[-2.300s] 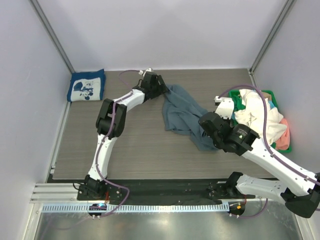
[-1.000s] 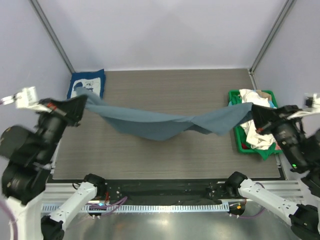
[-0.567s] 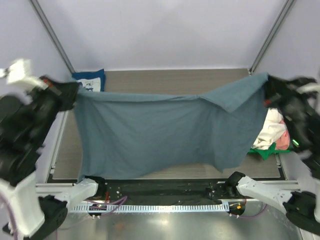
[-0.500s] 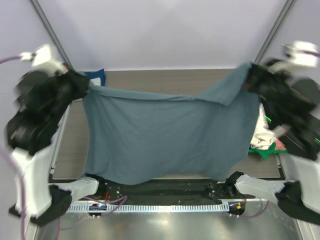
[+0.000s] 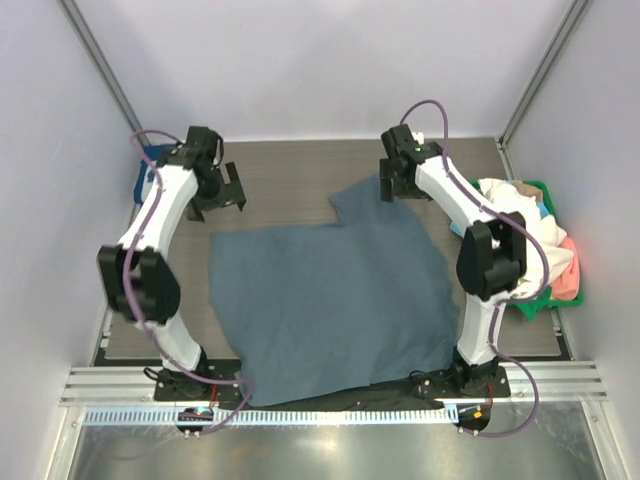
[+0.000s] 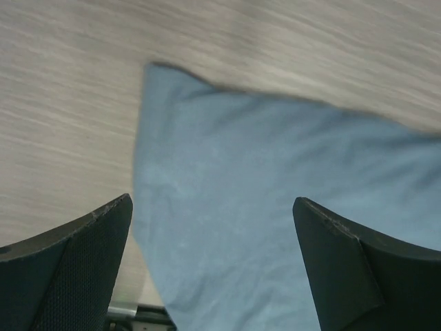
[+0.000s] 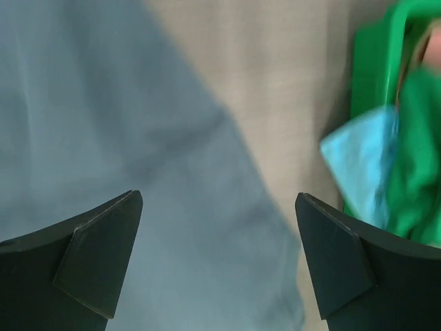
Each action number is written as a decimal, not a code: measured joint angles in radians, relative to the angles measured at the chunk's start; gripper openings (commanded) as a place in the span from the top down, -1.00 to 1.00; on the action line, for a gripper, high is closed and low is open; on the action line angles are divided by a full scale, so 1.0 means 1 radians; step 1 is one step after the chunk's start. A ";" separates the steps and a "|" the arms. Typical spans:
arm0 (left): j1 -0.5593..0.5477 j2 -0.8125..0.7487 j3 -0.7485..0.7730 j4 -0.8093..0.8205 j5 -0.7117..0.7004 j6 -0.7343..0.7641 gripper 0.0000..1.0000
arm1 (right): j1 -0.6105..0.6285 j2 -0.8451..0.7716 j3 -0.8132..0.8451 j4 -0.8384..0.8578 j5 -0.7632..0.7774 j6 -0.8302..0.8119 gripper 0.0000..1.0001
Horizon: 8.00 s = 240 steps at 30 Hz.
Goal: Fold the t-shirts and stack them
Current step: Flatten the tshirt out
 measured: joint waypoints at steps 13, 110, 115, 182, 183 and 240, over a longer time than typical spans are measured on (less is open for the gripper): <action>-0.054 -0.497 -0.743 0.370 0.024 -0.105 -0.89 | 0.019 -0.367 -0.426 0.289 -0.209 0.080 -0.97; -0.089 -0.717 -1.291 0.740 0.003 -0.382 0.99 | 0.233 -1.051 -1.440 0.413 -0.241 0.681 0.93; -0.089 -0.732 -1.237 0.664 0.001 -0.359 1.00 | 0.234 -1.042 -1.359 0.348 -0.214 0.634 0.97; -0.046 -0.426 -0.970 0.643 0.030 -0.225 0.45 | 0.117 -0.495 -0.965 0.503 -0.369 0.334 0.98; -0.046 -0.435 -0.970 0.642 0.031 -0.225 0.45 | 0.117 -0.528 -0.969 0.486 -0.370 0.333 0.97; -0.036 -0.540 -0.890 0.546 -0.016 -0.224 0.85 | 0.117 -1.370 -1.015 -0.055 -0.252 0.473 0.98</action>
